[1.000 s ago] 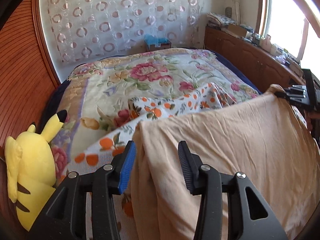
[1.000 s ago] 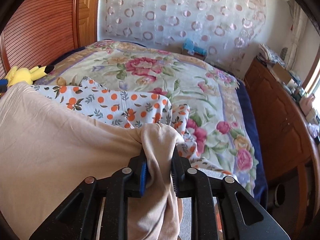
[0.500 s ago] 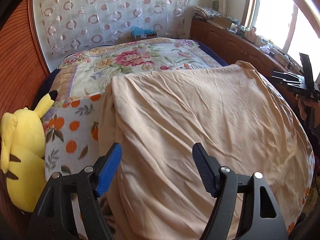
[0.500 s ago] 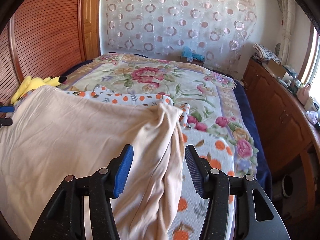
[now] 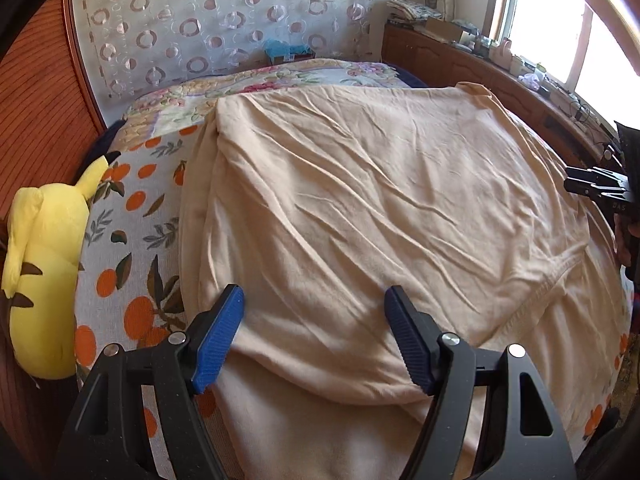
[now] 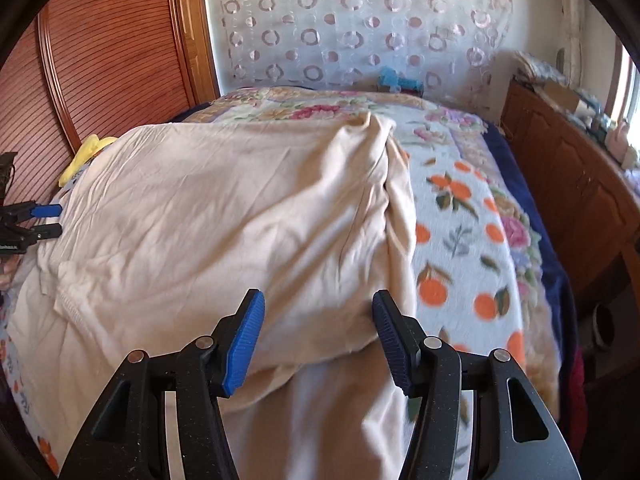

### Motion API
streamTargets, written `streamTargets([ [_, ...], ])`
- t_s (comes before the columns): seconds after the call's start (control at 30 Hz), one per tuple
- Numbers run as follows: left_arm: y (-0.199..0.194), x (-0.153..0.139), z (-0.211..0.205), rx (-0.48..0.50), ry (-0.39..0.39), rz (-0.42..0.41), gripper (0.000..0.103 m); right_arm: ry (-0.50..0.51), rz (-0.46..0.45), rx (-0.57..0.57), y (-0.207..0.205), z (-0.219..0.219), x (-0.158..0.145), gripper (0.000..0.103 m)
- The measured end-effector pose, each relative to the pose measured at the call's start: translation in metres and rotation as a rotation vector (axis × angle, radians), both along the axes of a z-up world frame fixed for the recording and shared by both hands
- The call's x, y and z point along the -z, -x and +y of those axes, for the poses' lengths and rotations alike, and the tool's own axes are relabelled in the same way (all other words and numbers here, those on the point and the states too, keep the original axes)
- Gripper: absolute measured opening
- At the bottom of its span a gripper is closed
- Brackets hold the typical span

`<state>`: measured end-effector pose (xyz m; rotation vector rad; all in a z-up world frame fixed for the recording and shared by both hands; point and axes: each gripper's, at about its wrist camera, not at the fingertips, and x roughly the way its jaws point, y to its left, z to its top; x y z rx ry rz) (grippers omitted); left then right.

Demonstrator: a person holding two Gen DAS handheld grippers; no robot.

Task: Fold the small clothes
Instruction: 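Lay the shirt down folded in half and open both tools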

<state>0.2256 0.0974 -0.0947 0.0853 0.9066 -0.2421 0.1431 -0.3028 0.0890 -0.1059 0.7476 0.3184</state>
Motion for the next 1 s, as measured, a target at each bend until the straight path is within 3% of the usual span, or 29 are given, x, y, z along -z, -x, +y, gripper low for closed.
streamTargets([
  [0.37, 0.01, 0.006, 0.001, 0.005, -0.028, -0.036, 0.077, -0.01, 0.004, 0.023, 0.0, -0.023, 0.005, 0.062],
  [0.5, 0.012, 0.006, 0.002, 0.002, -0.023, -0.037, 0.077, 0.059, -0.014, 0.027, 0.003, -0.014, 0.009, 0.067],
  [0.77, 0.011, 0.002, 0.002, -0.007, -0.023, -0.012, 0.078, 0.052, -0.009, 0.031, -0.007, -0.002, 0.015, 0.069],
  [0.9, 0.023, -0.01, 0.016, -0.073, 0.024, -0.028, 0.077, 0.052, -0.009, 0.031, -0.008, 0.002, 0.017, 0.07],
  [1.0, 0.033, -0.018, 0.028, -0.123, 0.054, -0.044, 0.069, 0.053, -0.01, 0.032, -0.008, 0.002, 0.017, 0.07],
])
